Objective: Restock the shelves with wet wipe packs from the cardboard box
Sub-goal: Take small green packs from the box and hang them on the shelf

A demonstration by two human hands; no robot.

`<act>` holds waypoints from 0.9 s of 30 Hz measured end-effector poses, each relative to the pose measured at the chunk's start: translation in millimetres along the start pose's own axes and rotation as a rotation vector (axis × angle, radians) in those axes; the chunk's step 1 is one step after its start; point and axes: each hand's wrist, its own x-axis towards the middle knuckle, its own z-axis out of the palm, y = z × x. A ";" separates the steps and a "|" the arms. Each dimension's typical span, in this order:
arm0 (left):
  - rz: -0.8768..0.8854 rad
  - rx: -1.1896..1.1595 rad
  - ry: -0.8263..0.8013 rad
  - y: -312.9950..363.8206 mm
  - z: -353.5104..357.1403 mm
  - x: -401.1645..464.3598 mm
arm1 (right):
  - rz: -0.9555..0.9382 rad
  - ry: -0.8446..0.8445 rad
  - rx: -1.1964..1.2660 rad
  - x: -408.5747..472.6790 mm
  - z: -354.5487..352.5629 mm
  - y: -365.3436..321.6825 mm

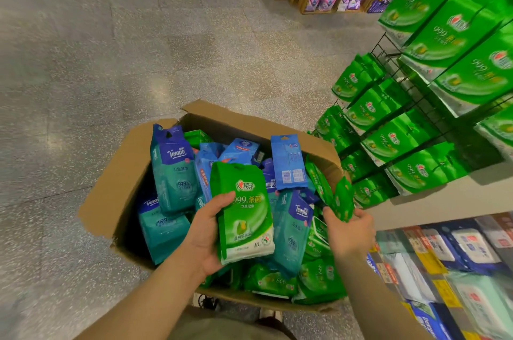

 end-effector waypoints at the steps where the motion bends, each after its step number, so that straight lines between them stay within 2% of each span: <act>1: -0.001 0.003 -0.003 0.5 -1.4 -0.2 | 0.013 -0.007 -0.012 5.2 3.0 2.0; 5: -0.007 0.037 -0.074 1.0 -3.9 0.2 | 0.031 -0.073 -0.005 28.3 11.4 13.2; 8: -0.032 0.010 -0.106 -1.2 -11.0 2.5 | 0.024 -0.118 -0.089 39.8 10.7 25.2; 12: -0.055 0.028 0.000 -4.8 -9.5 3.4 | -0.080 -0.035 -0.088 35.1 -3.3 28.1; 17: -0.076 0.154 0.129 -6.1 6.3 7.6 | -0.088 -0.026 0.176 10.1 -34.8 10.8; 23: 0.000 0.341 0.173 -15.6 21.2 22.5 | -0.282 -0.185 0.387 -41.1 -70.5 -36.2; 27: 0.069 0.439 0.187 -22.4 32.0 28.5 | -0.376 -0.412 0.387 -57.8 -83.4 -63.7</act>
